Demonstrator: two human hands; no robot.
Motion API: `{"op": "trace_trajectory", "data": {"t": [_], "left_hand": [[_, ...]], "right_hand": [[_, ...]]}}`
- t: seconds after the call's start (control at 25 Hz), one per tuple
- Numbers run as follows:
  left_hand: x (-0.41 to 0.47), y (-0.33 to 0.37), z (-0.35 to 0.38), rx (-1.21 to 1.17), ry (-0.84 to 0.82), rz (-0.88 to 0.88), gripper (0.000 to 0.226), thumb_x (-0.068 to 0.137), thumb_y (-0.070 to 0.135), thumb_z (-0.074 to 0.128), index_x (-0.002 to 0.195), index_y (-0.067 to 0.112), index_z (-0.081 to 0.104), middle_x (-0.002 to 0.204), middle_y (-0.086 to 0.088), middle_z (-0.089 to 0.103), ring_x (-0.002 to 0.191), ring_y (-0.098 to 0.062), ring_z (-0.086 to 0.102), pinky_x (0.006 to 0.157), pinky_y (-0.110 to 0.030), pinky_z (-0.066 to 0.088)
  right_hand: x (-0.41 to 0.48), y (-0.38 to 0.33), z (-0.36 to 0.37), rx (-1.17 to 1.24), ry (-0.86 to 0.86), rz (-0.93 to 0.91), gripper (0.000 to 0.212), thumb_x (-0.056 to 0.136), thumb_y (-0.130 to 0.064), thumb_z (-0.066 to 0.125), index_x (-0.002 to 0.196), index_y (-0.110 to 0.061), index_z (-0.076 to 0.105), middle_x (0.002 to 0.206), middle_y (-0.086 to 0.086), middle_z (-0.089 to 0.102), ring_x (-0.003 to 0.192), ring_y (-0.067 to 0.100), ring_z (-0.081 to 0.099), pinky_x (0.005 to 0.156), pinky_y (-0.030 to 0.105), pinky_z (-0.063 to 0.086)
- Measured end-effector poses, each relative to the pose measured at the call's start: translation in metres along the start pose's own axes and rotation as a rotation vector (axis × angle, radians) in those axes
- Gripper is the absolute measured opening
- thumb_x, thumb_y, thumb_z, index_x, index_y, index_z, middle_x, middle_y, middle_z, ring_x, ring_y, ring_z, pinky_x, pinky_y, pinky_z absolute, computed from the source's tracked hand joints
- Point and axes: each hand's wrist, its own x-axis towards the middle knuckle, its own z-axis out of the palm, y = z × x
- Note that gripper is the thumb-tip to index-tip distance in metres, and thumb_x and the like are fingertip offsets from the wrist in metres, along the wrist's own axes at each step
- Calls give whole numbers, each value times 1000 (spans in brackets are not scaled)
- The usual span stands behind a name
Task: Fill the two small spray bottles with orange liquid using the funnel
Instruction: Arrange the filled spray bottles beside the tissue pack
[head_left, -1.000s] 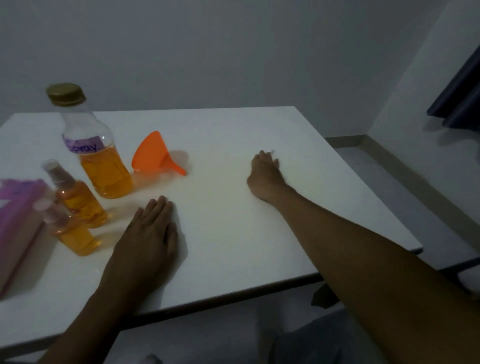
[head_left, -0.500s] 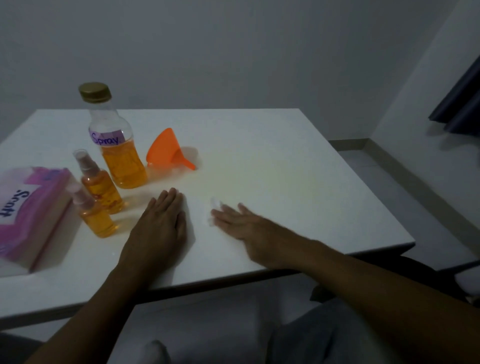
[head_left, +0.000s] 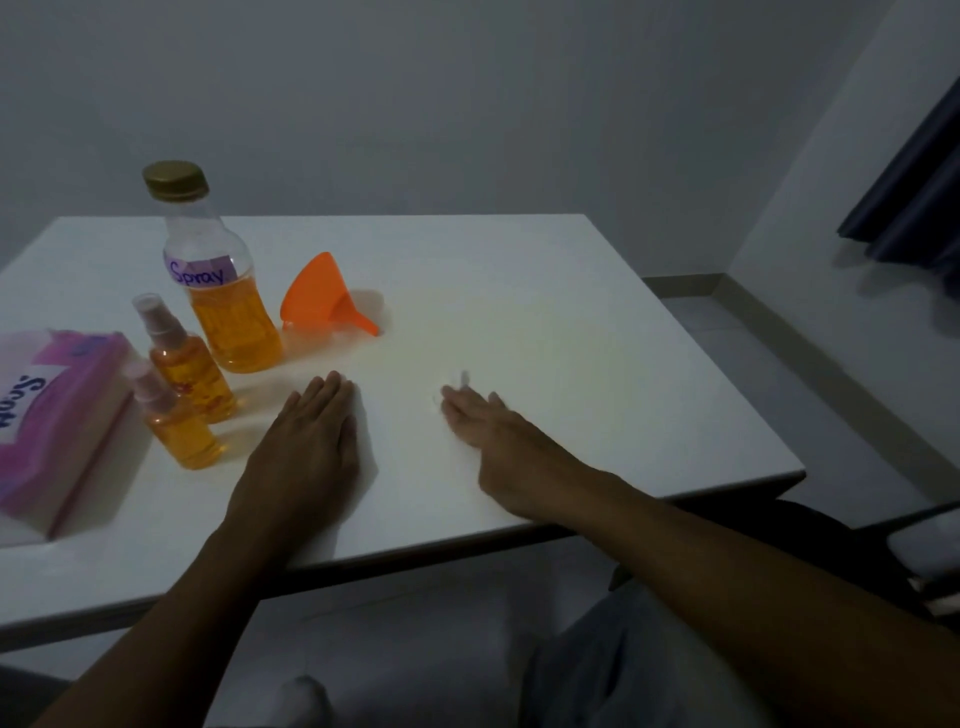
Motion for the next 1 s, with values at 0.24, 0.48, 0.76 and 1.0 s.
{"op": "trace_trajectory", "data": {"t": [0.24, 0.48, 0.76, 1.0], "left_hand": [[1, 2, 0, 0, 10, -2, 58, 98, 37, 17, 146, 9, 34, 153, -11, 33, 144, -18, 25, 118, -34, 15], [0, 4, -1, 5, 15, -15, 56, 98, 35, 18, 146, 10, 34, 153, -10, 33, 144, -18, 25, 117, -32, 13], [-2, 6, -5, -11, 9, -15, 57, 98, 37, 17, 147, 12, 32, 154, -8, 31, 144, -15, 22, 116, -30, 11], [0, 8, -6, -19, 11, -12, 57, 97, 37, 18, 148, 14, 30, 156, -5, 28, 145, -12, 18, 116, -27, 6]], "right_hand": [[-55, 117, -67, -135, 209, 456, 80, 87, 11, 33, 160, -9, 8, 169, 10, -1, 157, 24, -3, 122, 30, -8], [-4, 78, -45, -94, 245, 547, 73, 91, 11, 37, 159, 0, 12, 169, 15, 1, 157, 28, -3, 125, 36, -5], [17, 69, -35, -270, 88, 21, 84, 81, 8, 36, 160, -8, 11, 169, 9, 1, 156, 20, -2, 124, 35, -9], [70, 126, -91, -174, 214, 682, 65, 97, 5, 35, 158, -1, 15, 168, 18, 3, 156, 33, 3, 127, 42, 6]]}}
